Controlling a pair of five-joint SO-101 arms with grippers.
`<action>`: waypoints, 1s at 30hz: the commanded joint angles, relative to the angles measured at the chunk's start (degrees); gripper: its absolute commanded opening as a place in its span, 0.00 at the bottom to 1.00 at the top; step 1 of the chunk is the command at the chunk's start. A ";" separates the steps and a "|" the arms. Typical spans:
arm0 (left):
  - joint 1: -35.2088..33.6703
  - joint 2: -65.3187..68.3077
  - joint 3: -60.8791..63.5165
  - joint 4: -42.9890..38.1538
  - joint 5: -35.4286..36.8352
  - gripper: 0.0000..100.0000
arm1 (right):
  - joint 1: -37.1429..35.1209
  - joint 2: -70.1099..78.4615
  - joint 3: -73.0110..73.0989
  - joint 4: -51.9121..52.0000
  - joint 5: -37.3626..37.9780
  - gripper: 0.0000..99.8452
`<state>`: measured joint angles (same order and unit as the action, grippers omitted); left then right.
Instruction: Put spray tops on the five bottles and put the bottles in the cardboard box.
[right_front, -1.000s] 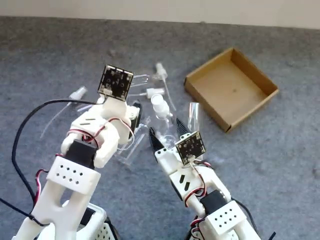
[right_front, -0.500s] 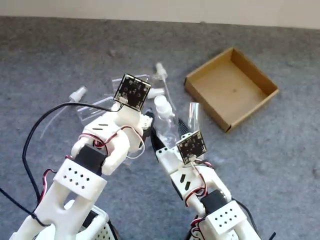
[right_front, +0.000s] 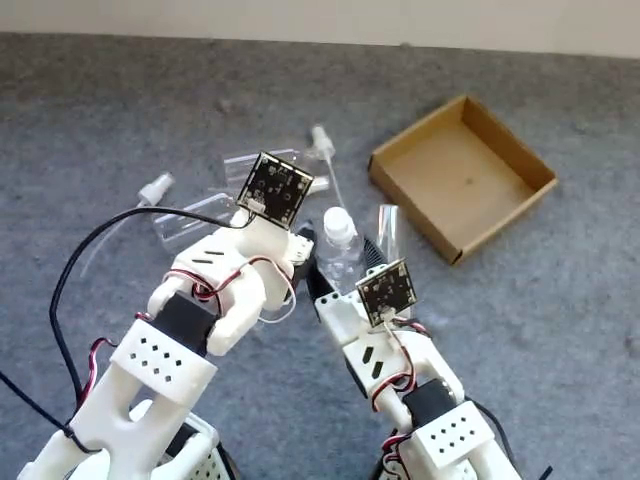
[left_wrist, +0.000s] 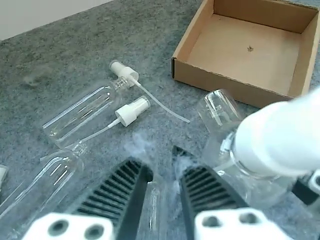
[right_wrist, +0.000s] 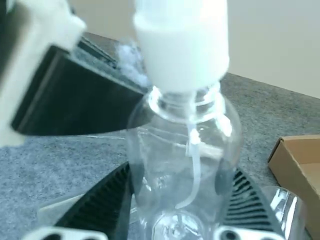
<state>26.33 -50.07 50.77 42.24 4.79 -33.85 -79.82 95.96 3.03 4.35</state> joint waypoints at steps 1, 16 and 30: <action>1.80 -2.15 -1.10 -1.05 -0.53 0.05 | 0.04 -0.75 6.02 0.22 0.79 0.17; -8.75 -25.54 2.24 12.92 -0.62 0.05 | 7.34 -0.75 5.58 0.22 0.79 0.17; -9.54 -40.75 28.18 2.64 -0.35 0.05 | 25.80 -0.31 -12.70 8.13 0.88 0.17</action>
<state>17.45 -86.02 76.26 46.73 4.79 -9.85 -79.82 91.12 9.80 4.35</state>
